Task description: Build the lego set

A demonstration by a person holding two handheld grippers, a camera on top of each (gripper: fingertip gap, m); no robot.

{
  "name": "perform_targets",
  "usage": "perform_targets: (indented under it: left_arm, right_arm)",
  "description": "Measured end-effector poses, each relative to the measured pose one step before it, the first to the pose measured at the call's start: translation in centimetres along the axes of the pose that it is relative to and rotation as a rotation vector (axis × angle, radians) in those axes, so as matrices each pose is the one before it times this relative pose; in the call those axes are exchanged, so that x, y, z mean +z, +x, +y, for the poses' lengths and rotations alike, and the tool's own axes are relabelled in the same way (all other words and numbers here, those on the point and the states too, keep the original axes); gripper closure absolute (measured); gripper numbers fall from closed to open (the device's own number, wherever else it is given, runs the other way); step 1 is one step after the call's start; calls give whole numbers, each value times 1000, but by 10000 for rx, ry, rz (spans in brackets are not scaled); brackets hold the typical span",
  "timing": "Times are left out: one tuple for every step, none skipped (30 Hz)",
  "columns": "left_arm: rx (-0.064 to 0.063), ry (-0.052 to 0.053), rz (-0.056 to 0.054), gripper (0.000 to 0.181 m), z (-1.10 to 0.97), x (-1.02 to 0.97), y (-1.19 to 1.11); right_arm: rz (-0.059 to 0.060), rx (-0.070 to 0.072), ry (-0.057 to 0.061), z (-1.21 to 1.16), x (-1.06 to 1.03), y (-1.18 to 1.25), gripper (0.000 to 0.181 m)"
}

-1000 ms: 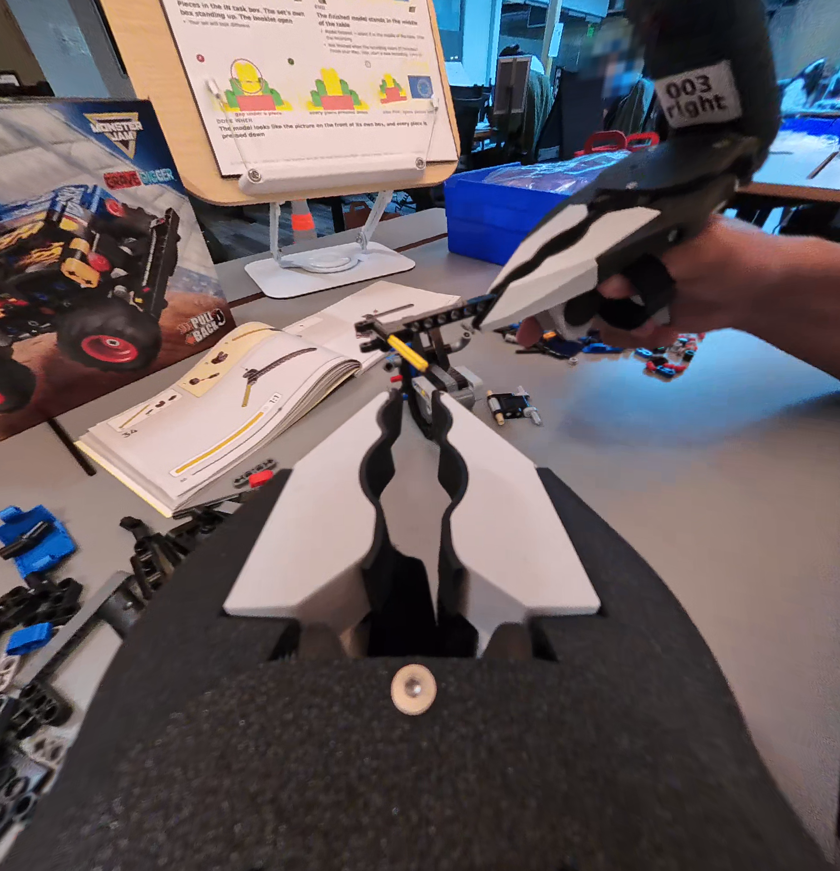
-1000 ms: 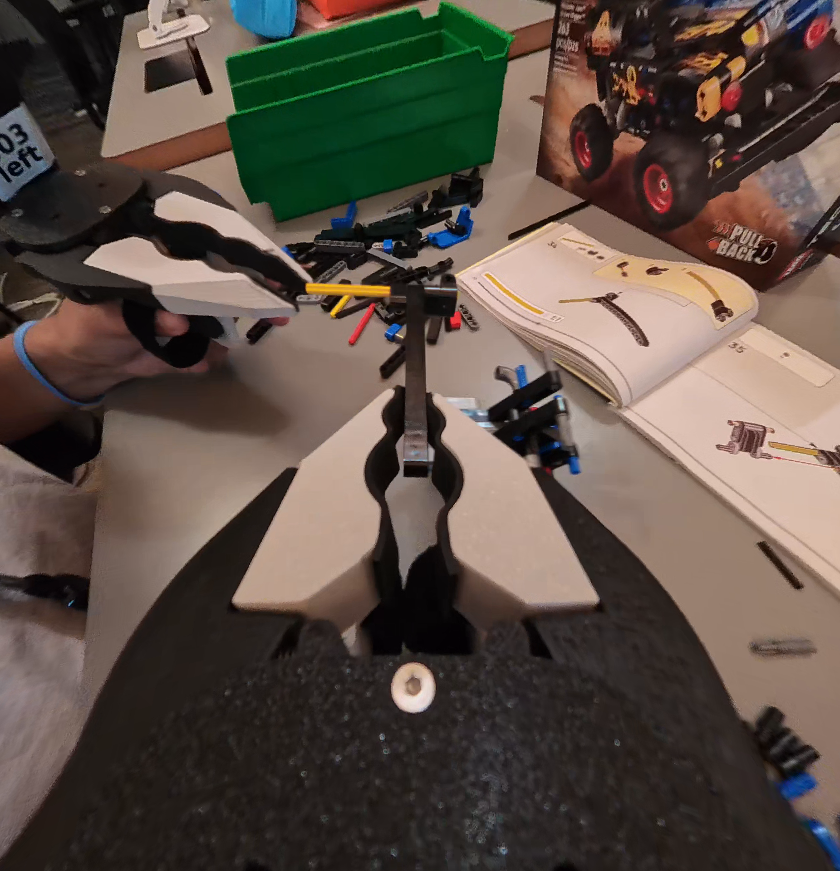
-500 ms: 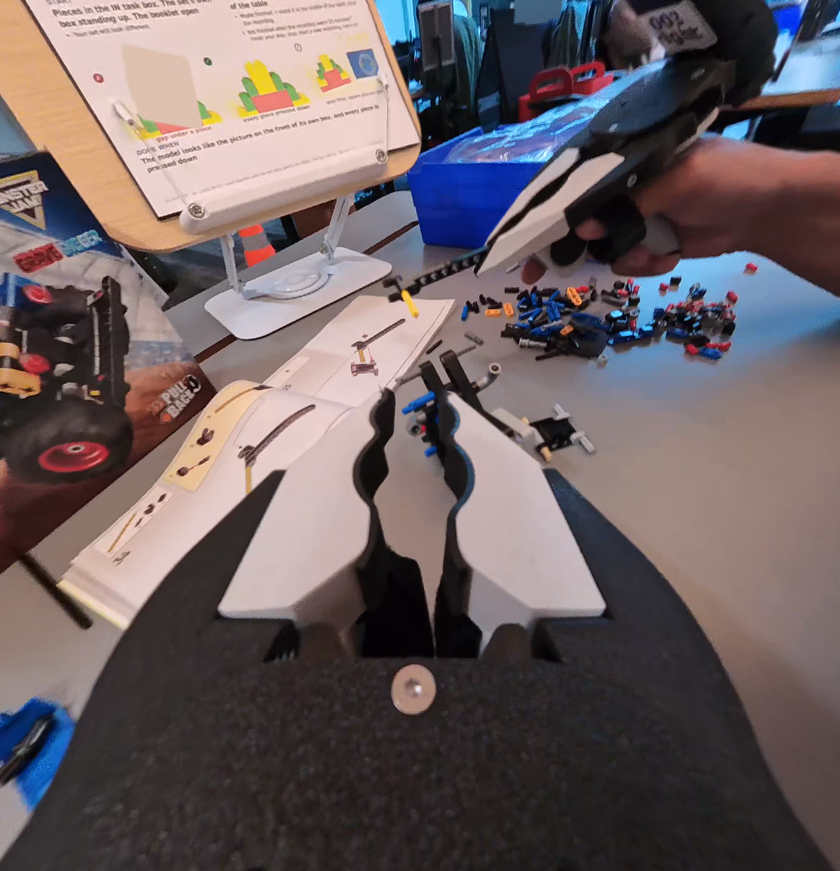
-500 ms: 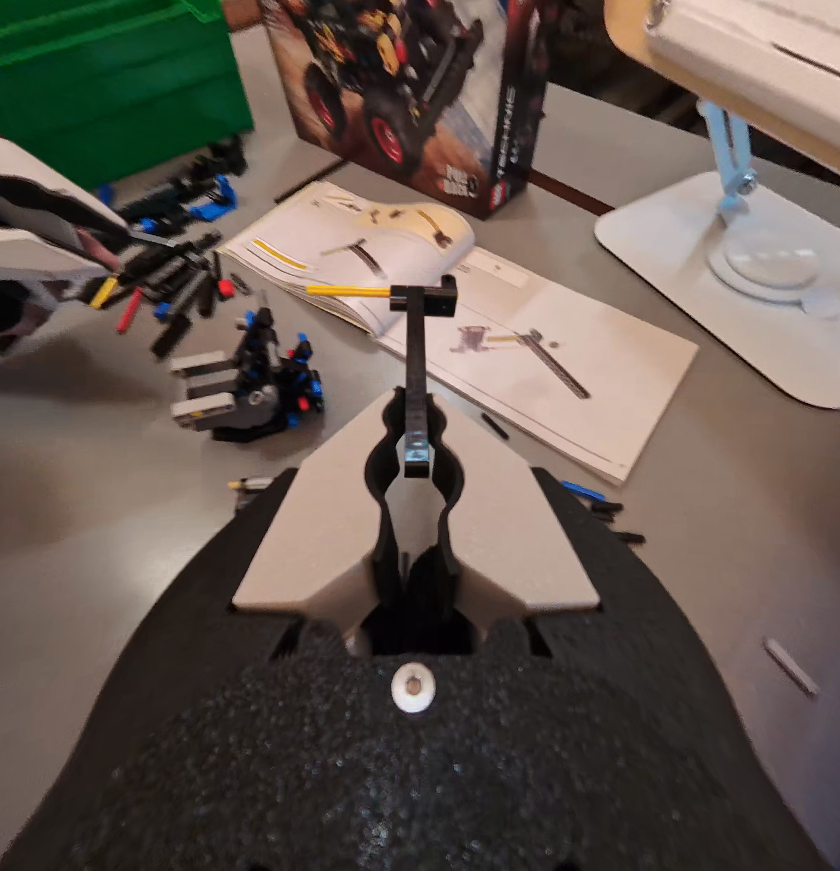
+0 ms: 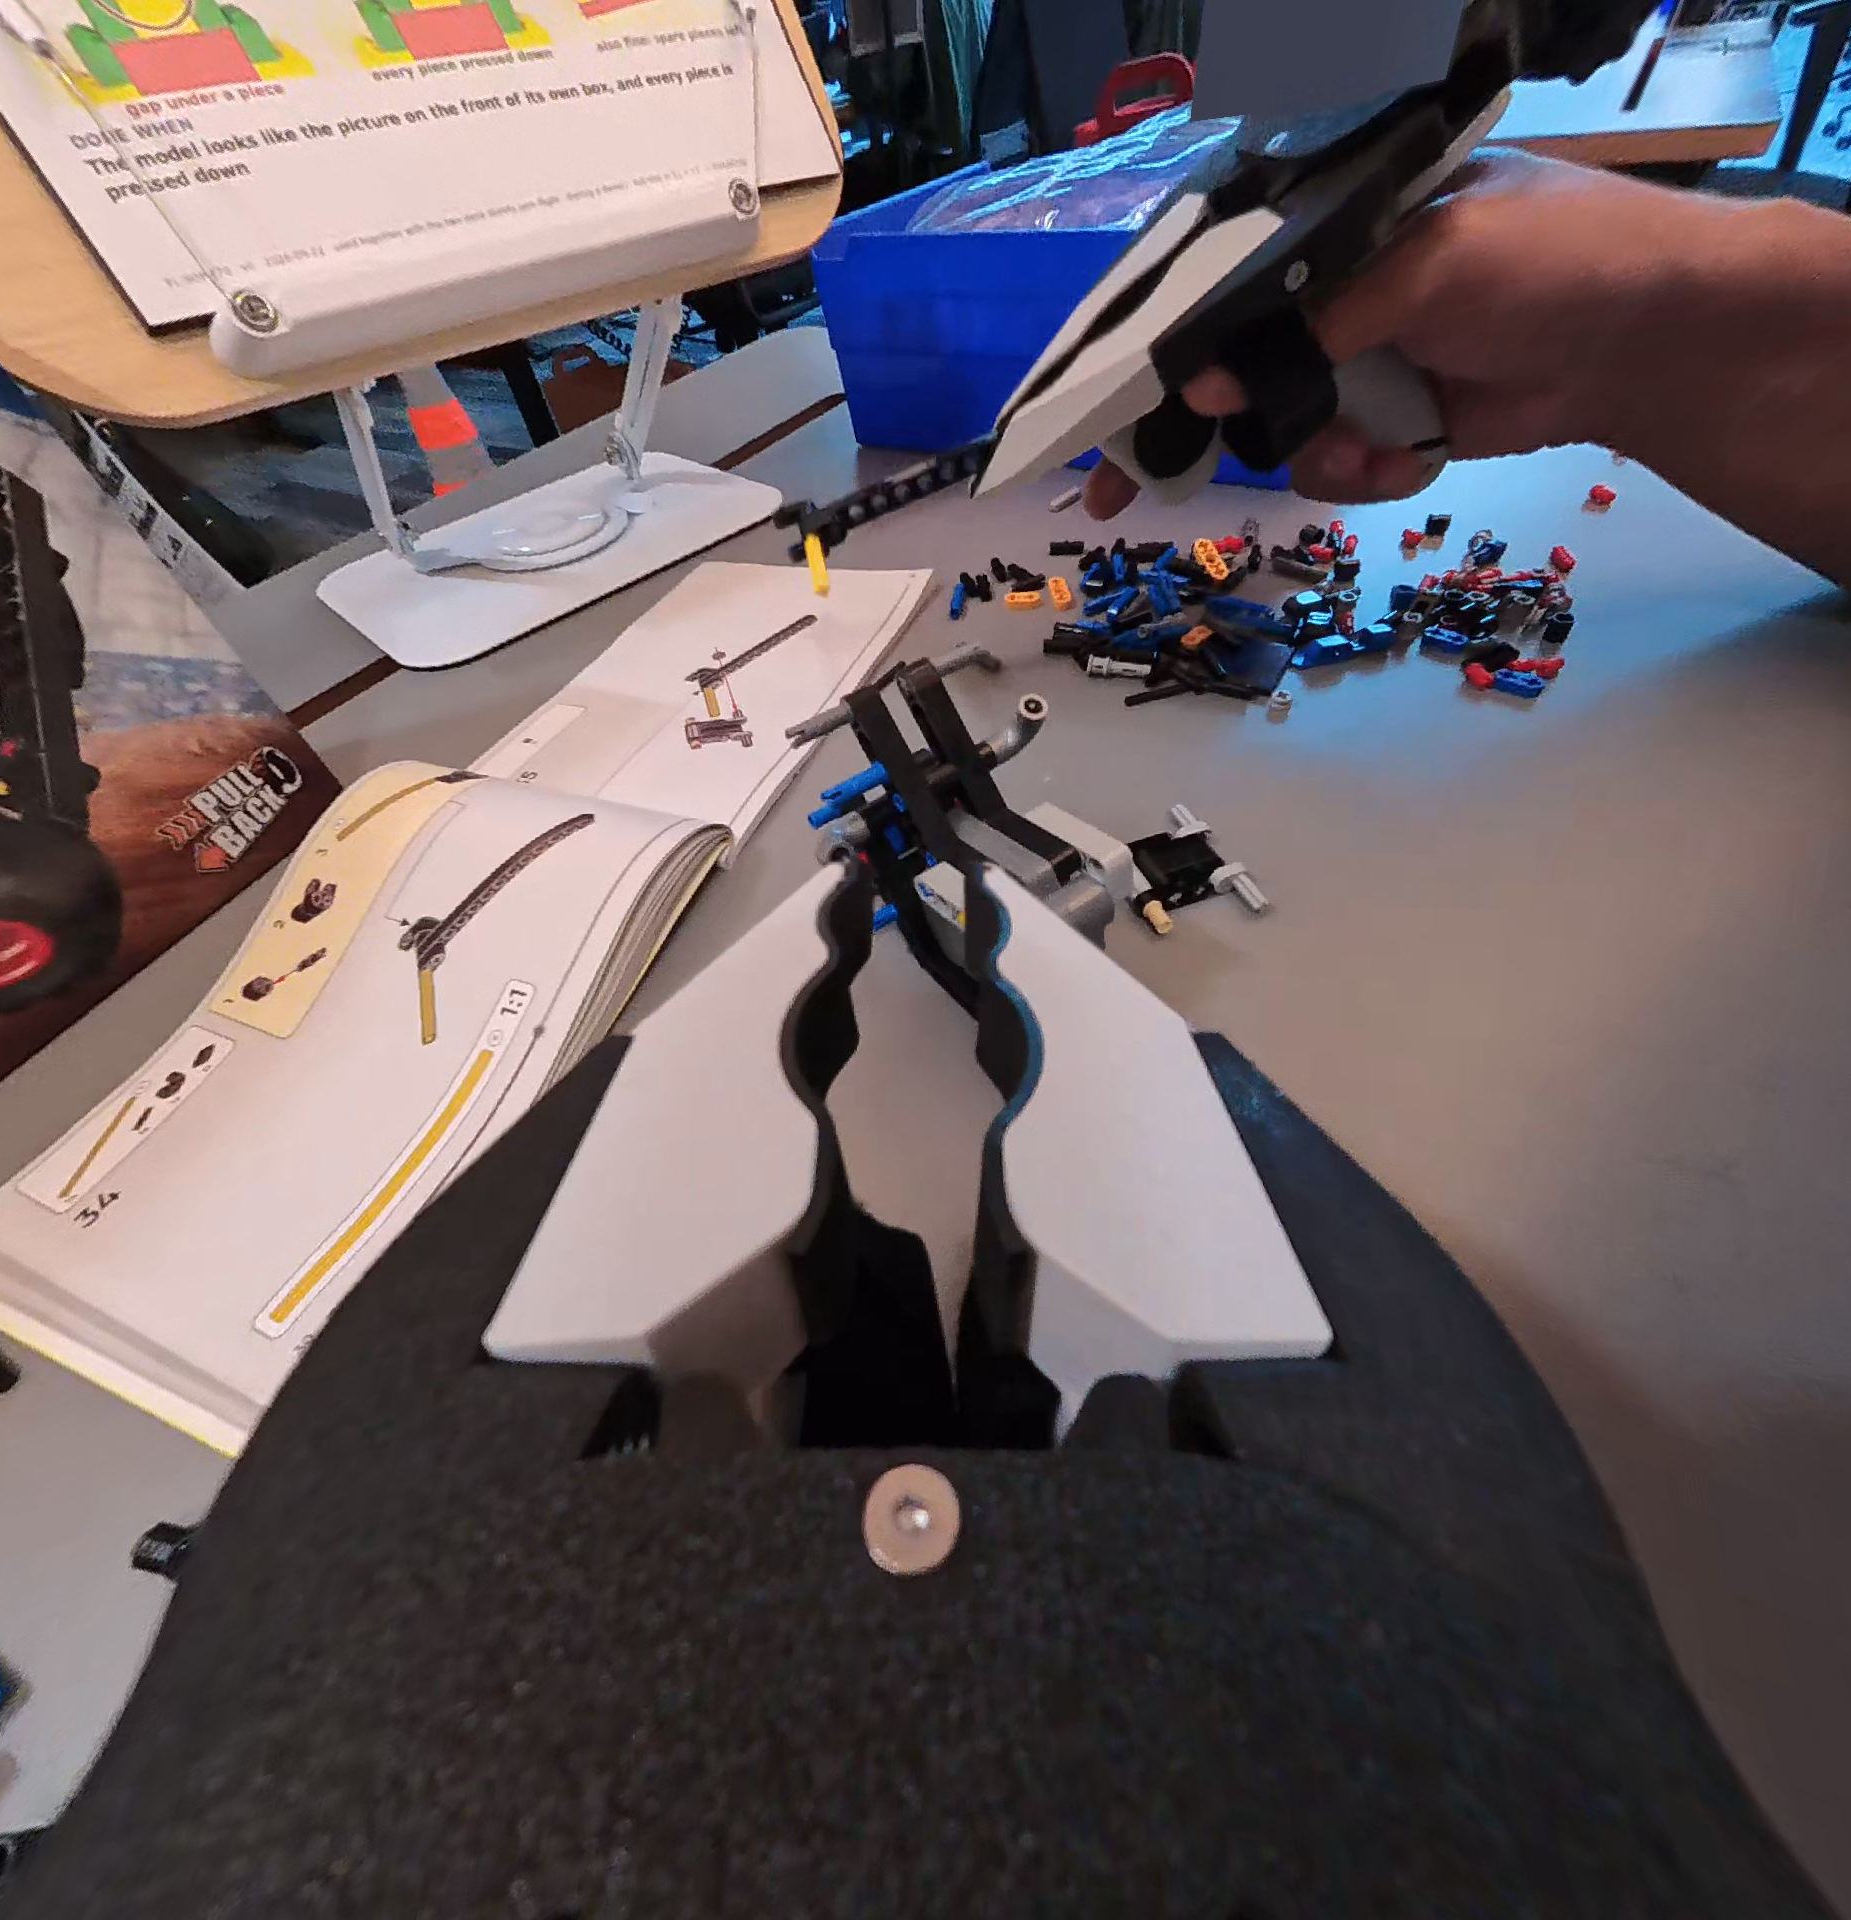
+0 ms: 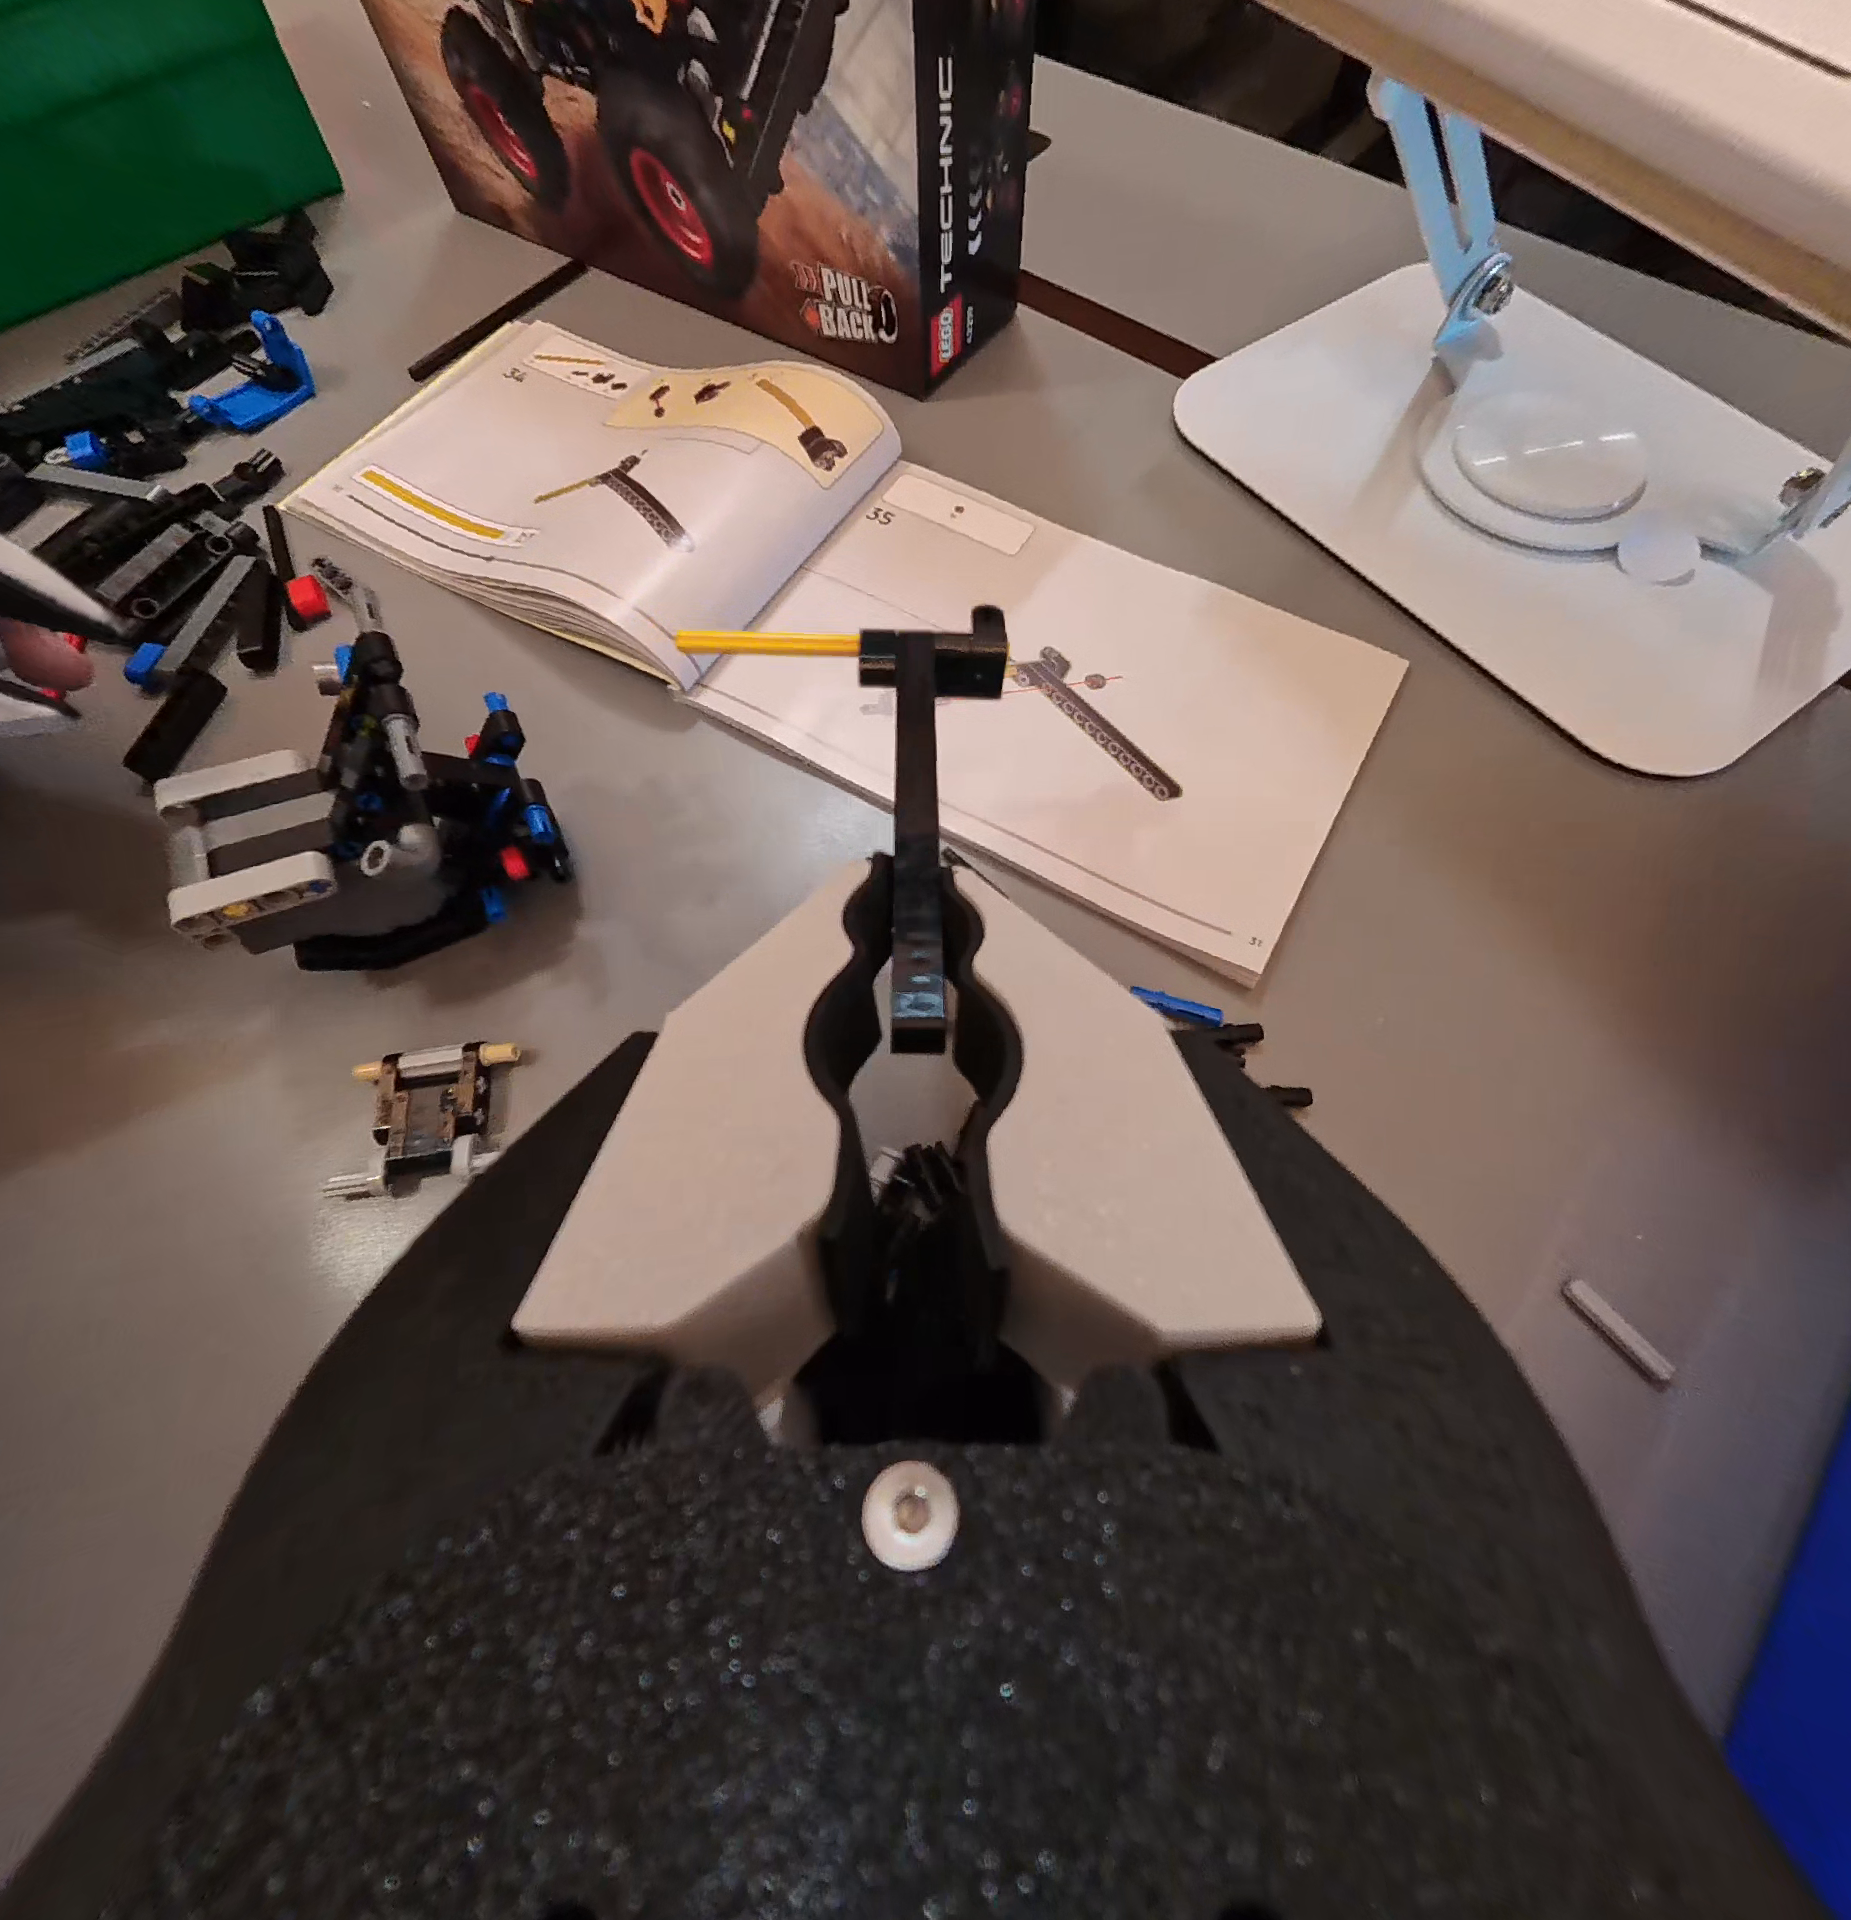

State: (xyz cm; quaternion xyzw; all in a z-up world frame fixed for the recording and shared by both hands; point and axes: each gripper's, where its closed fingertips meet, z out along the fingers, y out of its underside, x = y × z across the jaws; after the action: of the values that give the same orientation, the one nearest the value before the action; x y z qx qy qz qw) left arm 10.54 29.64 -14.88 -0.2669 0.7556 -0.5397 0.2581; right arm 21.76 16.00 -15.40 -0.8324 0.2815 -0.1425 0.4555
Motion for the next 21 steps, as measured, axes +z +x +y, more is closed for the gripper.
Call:
perform_targets:
  left_arm:
    - [39,21,0,166,-60,-94,69]
    - [59,2,3,166,-36,-71,80]
    - [69,-26,13,166,-11,-63,127]
    - [88,-1,-19,166,-70,-88,102]
    - [111,66,-20,166,-199,-124,123]
    - [117,47,12,166,-225,-127,190]
    - [133,14,6,166,-223,-94,199]
    - [178,24,-29,165,-239,-97,173]
    - [226,32,-37,165,-257,-104,196]
    - [248,10,-65,165,-236,-111,173]
    - [265,41,-105,165,-278,-124,124]
    - [244,57,-76,165,-292,-141,162]
    - [187,50,-10,165,-265,-127,251]
    - [149,50,30,165,-199,-94,309]
    - [176,47,12,165,-91,-66,301]
    - [246,-16,-5,165,160,0,282]
    - [293,-132,-43,165,445,45,213]
    - [225,-145,-91,165,493,35,121]
    - [5,-119,9,165,295,17,263]
    - [-285,-49,211,164,-98,-42,573]
    - [-441,47,341,161,-479,-28,852]
  right_arm:
    - [23,3,20,16,74,50,174]
    - [-19,1,-7,53,77,-48,174]
    - [-41,-6,-42,75,74,-98,174]
    - [-21,-33,2,-8,13,-90,174]
    - [14,-61,42,-103,-44,-74,175]
    - [46,-76,72,-171,-96,-33,175]
    - [39,-92,59,-188,-147,-55,175]
    - [33,-106,49,-207,-181,-96,175]
    - [91,-121,70,-246,-235,-25,175]
    - [116,-162,86,-294,-292,-19,175]
    - [-14,-273,78,-330,-345,-261,175]
    - [-132,-407,64,-347,-423,-532,175]
    - [-32,-430,-68,-223,-490,-433,175]
    - [181,-384,-48,-286,-624,-129,175]
    - [2,-381,31,-333,-781,-456,175]
    - [-33,-238,264,-504,-925,-549,175]
    - [43,70,278,-379,-985,-470,175]
    - [-110,202,78,20,-943,-768,175]
    - [-150,121,70,155,-708,-959,175]
    - [-73,-105,-184,478,-506,-928,175]
    - [142,-144,-491,1091,-479,-625,175]
